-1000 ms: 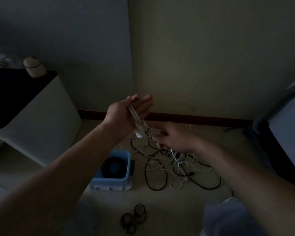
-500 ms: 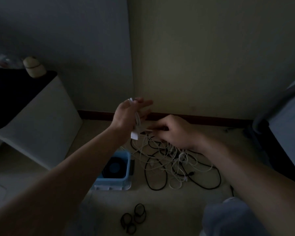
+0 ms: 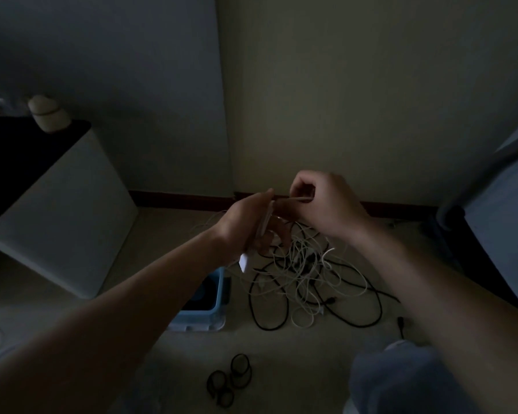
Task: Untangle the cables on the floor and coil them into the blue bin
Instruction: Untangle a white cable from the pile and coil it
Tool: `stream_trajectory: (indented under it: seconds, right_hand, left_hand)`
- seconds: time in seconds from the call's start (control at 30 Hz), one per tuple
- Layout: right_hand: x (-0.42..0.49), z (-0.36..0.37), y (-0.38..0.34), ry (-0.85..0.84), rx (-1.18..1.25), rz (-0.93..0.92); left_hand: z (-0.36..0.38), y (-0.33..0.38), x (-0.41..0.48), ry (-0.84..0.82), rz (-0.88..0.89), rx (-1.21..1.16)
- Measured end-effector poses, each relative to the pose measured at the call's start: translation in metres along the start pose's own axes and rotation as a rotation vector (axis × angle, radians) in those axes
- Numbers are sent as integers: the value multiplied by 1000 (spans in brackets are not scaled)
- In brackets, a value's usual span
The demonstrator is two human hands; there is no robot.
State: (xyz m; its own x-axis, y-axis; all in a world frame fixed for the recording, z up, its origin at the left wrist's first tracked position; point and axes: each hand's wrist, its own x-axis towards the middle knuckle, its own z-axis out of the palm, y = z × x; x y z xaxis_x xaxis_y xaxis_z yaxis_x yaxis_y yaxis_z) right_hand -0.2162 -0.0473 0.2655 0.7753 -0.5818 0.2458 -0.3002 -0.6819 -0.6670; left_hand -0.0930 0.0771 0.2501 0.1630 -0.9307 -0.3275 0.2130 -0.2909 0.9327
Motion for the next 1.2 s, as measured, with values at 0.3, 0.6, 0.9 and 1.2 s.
stream_trajectory:
  seconds: [0.3, 0.6, 0.9, 1.2]
  right_hand:
    - [7, 11, 18, -94, 325, 30]
    - [4, 34, 22, -413, 361, 319]
    - [-8, 46, 11, -445, 329, 211]
    - [-10, 28, -12, -355, 240, 63]
  left_hand:
    - [-3, 7, -4, -87, 34, -142]
    - [-22, 14, -8, -212, 96, -625]
    - [-34, 25, -6, 190, 248, -797]
    - [-28, 18, -5, 261, 170, -471]
